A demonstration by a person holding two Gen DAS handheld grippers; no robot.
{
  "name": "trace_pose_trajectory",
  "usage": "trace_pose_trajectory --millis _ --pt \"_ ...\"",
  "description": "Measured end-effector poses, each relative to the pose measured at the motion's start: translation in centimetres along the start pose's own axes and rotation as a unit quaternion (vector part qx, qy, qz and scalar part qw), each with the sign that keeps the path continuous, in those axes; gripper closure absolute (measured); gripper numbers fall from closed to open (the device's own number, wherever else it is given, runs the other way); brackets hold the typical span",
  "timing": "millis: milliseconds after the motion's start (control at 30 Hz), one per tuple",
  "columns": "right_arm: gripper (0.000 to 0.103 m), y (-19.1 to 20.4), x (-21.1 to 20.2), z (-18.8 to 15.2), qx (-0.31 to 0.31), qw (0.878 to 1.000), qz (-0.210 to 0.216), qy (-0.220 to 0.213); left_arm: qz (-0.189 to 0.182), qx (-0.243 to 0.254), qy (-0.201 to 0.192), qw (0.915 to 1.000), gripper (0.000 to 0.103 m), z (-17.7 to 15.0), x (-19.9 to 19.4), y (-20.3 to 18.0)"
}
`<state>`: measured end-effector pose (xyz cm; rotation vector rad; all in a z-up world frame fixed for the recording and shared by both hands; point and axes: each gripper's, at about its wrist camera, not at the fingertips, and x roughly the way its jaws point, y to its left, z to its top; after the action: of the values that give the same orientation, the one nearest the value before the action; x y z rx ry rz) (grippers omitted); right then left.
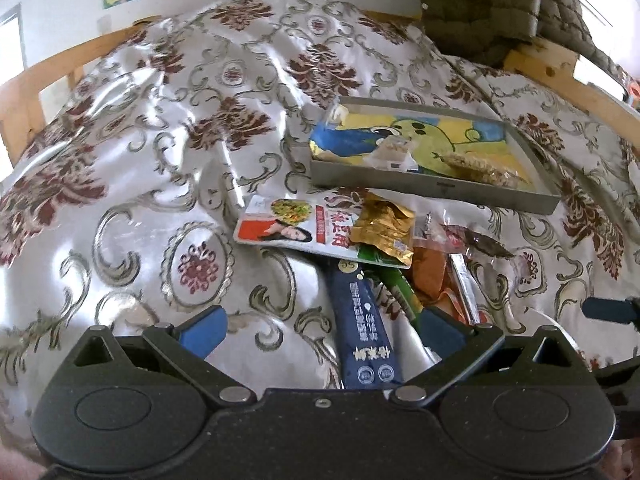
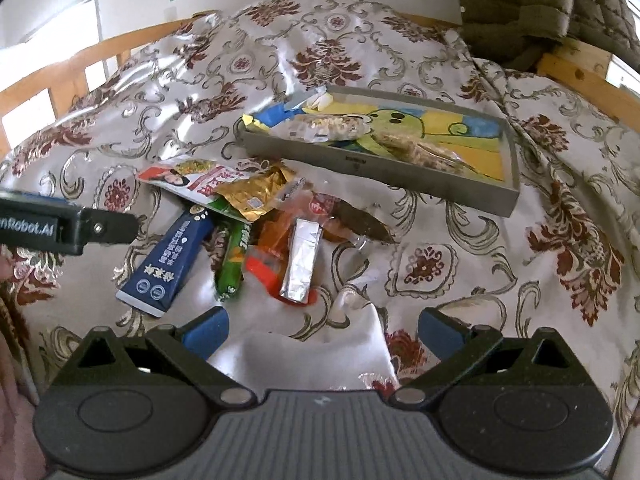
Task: Organize snacks
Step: 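Withdraw both tools from the tray back toward the snack pile, then grasp the blue stick snack with left gripper while right gripper grasps the silver foil packet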
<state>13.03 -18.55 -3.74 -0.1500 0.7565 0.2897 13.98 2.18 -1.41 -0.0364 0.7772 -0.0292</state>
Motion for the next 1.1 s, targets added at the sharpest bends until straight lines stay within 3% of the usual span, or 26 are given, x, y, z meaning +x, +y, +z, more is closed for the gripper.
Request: trace_pose_trajectory --millis 300,533,733,967,1100 --pt "0.000 -0.3 1.1 0.9 -0.052 0.998 0.027 0.001 -0.052 0.015 0.027 0.9982 0.001 0.9 2.6 0.2" --pt "0.000 -2.7 2.0 1.6 0.034 0.997 0.068 -0.014 -0.070 -0.029 0.037 0.9964 0.001 0.7 4.2 0.6" --pt "0.000 -2.6 3.4 1.4 0.027 0.997 0.069 -0.004 -0.084 -0.026 0.057 0.9944 0.001 0.5 5.3 0.4" --pt "0.006 -2.8 4.3 1.9 0.043 0.997 0.056 -0.021 -0.095 -0.056 0.054 0.9924 0.015 0.8 6.0 1.1" --pt "0.014 -2.7 5.5 2.1 0.049 0.996 0.080 -0.012 -0.101 -0.065 0.061 0.9908 0.028 1.0 6.8 1.0"
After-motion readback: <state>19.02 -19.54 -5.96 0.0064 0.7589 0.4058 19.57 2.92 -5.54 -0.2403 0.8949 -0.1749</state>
